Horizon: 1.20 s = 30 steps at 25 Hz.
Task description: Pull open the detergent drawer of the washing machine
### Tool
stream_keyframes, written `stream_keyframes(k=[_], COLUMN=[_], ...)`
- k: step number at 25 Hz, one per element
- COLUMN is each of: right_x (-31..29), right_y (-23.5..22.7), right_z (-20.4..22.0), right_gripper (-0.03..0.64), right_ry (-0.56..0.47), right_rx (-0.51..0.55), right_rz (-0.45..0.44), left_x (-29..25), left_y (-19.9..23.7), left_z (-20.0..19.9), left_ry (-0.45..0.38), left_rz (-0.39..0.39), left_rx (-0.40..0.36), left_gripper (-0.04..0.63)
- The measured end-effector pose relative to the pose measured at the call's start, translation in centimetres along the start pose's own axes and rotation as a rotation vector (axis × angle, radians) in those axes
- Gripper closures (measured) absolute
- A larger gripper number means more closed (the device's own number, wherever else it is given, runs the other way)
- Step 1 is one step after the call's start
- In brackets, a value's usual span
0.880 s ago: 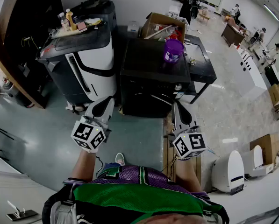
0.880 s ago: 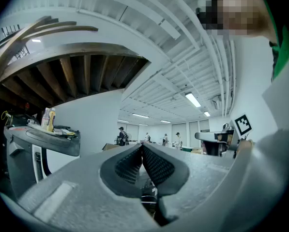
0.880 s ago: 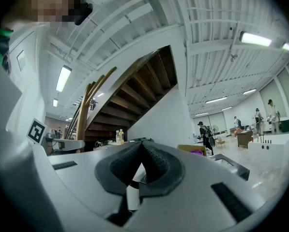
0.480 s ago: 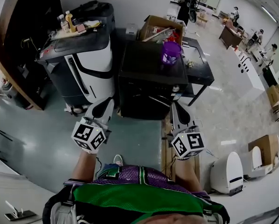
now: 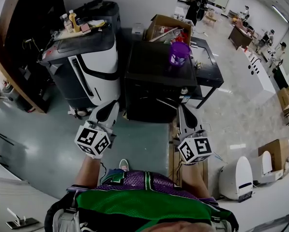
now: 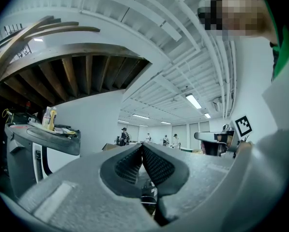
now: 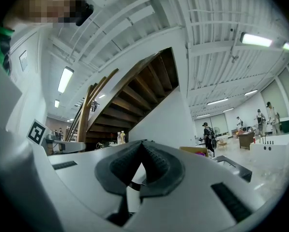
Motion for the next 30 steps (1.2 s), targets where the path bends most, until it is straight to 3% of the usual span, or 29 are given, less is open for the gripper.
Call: stream_keyframes(k=[16,30], right_x=[-8.6,-15.9], right_y=[2.0,5.0], right_z=[3.4,5.2], right_gripper=[0.617,0.617], right_ry=[0.032,0.035], right_rx=[-0.028,-0.004], right_rz=[-0.008,0.032], left_x=[-2.7,-5.9], left_y=[8.4,16.1], left_z=[2.1,2.7], left_ry=[0.017,0.025], left_rz=[0.019,0.099], left_rx=[0.034,0.04], left_gripper=[0.577,0.577])
Point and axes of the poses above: the fingertips, and each gripper's own axes: x backward along the fingers, y to its left, z out of its underside, the point moved 5 cm from there along x, backward along the fingers, and after that the axes turned 4 degrees about -x, right-handed, at the moved point
